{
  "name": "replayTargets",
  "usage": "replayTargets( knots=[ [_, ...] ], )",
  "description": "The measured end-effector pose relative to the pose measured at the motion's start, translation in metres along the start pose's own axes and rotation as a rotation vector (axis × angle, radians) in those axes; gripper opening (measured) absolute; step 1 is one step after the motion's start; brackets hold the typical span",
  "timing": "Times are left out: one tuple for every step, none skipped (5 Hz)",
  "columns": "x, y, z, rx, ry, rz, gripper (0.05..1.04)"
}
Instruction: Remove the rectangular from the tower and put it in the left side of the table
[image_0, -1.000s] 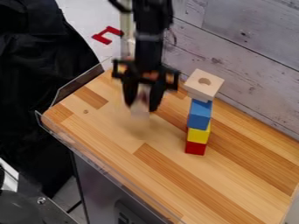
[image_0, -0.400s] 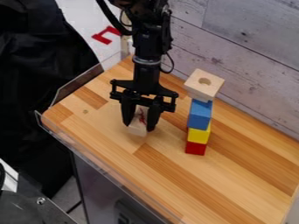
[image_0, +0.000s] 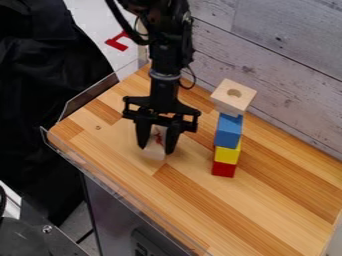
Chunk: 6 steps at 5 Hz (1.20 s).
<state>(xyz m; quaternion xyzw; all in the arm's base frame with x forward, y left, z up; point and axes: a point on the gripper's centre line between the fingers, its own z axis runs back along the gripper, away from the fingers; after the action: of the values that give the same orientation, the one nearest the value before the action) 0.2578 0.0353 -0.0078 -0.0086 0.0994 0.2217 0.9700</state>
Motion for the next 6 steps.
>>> replayTargets(
  knots=[
    [-0.0013,0.0008,-0.0027,-0.009,-0.017,0.037,0.532],
    [0.0009,0.0033,-0.0063,-0.011,-0.019,0.048,0.532],
    [0.0006,0.0025,-0.0078,-0.019,-0.016,0.057,0.577],
    [0.0014,0.0035,-0.007,-0.025,-0.016,0.059,0.854],
    [0.0008,0.0033,-0.007,-0.03,-0.012,0.055,1.006],
    [-0.0015,0.001,-0.0032,-0.044,-0.011,0.055,1.001]
  ],
)
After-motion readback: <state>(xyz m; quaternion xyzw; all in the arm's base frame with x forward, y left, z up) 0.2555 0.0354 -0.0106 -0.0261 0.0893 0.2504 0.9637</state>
